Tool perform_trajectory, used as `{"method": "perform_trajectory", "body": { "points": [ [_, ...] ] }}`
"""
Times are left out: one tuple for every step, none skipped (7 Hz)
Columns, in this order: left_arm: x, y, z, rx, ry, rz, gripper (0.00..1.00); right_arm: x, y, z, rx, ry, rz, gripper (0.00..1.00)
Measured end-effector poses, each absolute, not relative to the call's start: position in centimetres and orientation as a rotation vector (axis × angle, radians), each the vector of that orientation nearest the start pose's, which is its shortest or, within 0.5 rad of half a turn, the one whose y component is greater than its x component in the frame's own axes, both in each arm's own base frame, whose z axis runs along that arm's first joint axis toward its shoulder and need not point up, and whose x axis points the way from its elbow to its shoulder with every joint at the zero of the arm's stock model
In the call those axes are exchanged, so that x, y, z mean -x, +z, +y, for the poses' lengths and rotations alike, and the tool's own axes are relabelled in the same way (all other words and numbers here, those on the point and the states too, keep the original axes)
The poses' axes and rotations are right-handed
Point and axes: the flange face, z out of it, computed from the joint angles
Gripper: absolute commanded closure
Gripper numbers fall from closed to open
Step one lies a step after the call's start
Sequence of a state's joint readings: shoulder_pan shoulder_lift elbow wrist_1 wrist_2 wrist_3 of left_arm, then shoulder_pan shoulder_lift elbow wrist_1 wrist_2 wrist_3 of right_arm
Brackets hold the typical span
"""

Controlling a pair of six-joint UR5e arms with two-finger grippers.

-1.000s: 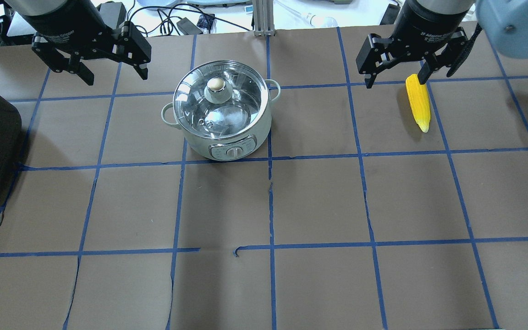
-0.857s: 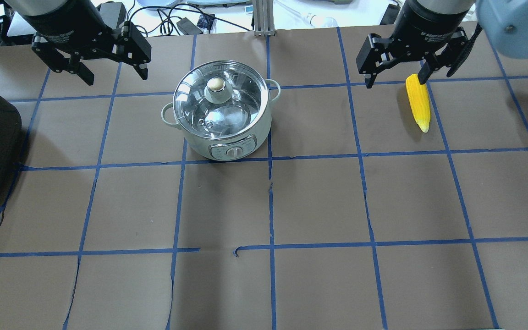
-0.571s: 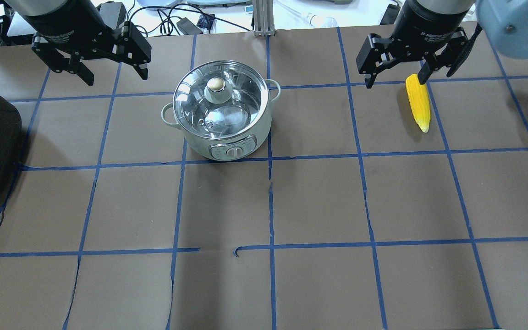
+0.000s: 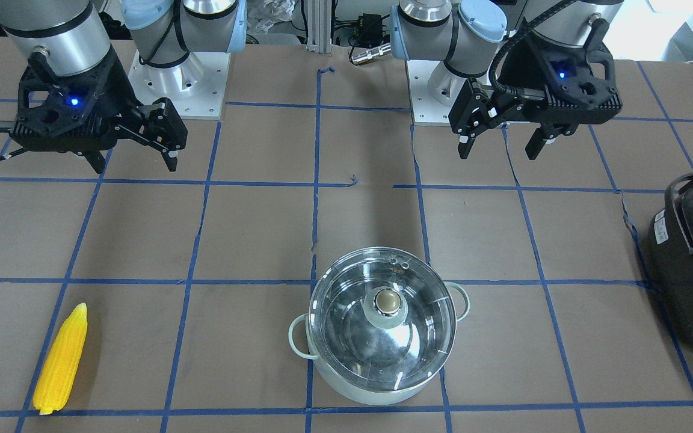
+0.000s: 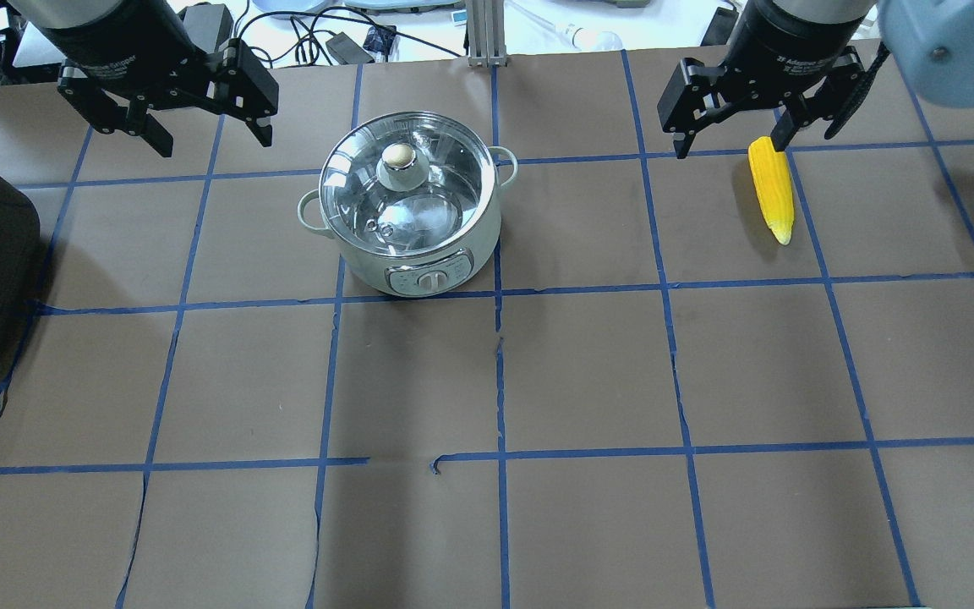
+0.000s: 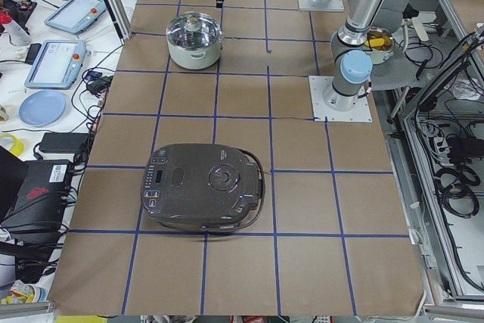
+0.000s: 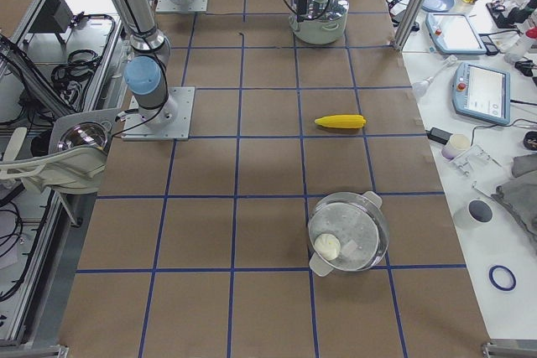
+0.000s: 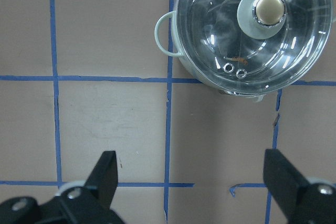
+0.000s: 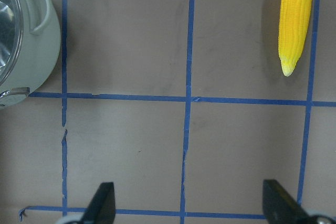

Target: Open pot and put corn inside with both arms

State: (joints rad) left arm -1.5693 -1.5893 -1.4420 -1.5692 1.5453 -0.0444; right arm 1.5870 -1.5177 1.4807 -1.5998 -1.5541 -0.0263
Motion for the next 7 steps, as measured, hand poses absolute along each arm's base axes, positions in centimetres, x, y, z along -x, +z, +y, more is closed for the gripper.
{"method": "perform_trajectory", "body": {
  "points": [
    [13.51,54.28,-50.81,0.070,-0.176,3.164,0.00,-14.26,50.85,-51.90,0.068,-0.110,3.123,0.00],
    [13.52,54.28,-50.80,0.070,-0.176,3.165,0.00,-14.21,50.79,-51.92,0.067,-0.109,3.123,0.00],
    [13.53,54.24,-50.80,0.069,-0.175,3.166,0.00,-14.10,50.73,-51.94,0.066,-0.106,3.124,0.00],
    [13.54,54.22,-50.80,0.068,-0.174,3.167,0.00,-13.95,50.67,-51.95,0.065,-0.101,3.124,0.00],
    [13.55,54.17,-50.90,0.056,-0.178,3.167,0.00,-13.86,50.65,-51.96,0.066,-0.099,3.124,0.01],
    [13.55,54.10,-51.16,0.028,-0.186,3.166,0.00,-13.80,50.65,-52.04,0.065,-0.105,3.122,0.05],
    [13.48,54.05,-51.36,0.008,-0.188,3.162,0.00,-13.45,50.65,-52.27,0.059,-0.117,3.119,0.05]
  ]
}}
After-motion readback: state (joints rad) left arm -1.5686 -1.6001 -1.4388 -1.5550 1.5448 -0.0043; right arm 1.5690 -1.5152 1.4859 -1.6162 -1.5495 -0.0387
